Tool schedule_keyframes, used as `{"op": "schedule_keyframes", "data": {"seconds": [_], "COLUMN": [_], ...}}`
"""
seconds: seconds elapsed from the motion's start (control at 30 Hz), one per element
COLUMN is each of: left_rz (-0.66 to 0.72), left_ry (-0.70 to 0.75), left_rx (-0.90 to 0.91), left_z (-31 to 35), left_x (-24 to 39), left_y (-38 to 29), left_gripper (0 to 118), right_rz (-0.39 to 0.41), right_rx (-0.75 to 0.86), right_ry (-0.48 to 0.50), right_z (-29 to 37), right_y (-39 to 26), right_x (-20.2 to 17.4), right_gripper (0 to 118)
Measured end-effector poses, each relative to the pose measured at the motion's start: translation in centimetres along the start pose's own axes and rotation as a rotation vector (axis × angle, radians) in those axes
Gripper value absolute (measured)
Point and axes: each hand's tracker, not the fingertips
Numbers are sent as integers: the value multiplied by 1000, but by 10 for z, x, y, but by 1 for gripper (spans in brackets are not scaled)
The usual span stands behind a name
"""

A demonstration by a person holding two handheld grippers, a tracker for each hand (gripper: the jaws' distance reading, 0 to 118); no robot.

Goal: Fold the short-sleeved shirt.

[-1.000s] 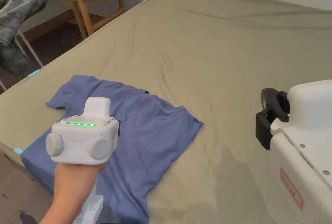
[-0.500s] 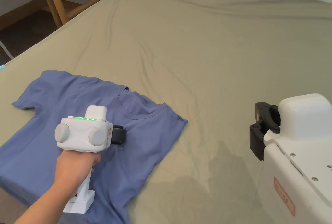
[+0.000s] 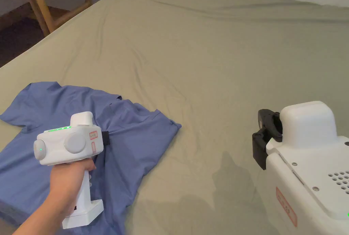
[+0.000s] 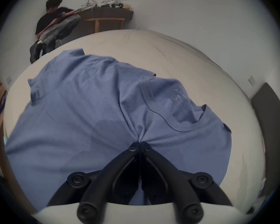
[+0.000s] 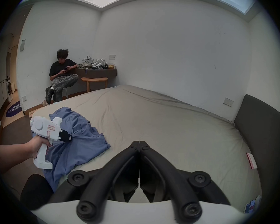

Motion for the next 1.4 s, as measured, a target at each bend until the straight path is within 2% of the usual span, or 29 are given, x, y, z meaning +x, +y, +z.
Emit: {"op": "schedule_keyframes", "data": {"seconds": [0.1, 0.17, 0.27, 0.37, 0.67, 0.7, 0.77, 0.83, 1.23, 1.4], "left_rz": [-122, -78, -84, -49, -49, -76, -61, -63, -356, -453], "left_ry": [28, -1, 98, 80, 68, 100, 32, 26, 67, -50], "left_rx": [101, 179, 318, 418, 718, 762, 807, 839, 1202, 1272], "left_z": [37, 63, 106, 149, 272, 287, 312, 337, 456, 477], "left_x": [26, 28, 33, 27, 29, 33, 35, 41, 119, 171], "left_y": [-14, -12, -3, 8, 28, 32, 43, 56, 137, 158], "left_gripper": [0, 0, 0, 0, 0, 0, 0, 0, 0, 0], "right_rz": [-10, -13, -13, -23, -46, -46, -51, -56, -91, -118], "right_rx": [7, 15, 32, 73, 146, 154, 172, 188, 271, 278], "right_ry": [-13, -20, -33, -61, -77, -78, -85, -90, -172, -235], "right_z": [8, 16, 30, 44, 86, 91, 100, 107, 155, 170], "right_y": [2, 3, 6, 8, 20, 21, 23, 26, 36, 33], "right_x": [7, 8, 10, 11, 14, 15, 18, 21, 47, 69], "right_gripper": [2, 2, 2, 2, 2, 2, 2, 2, 2, 2]}}
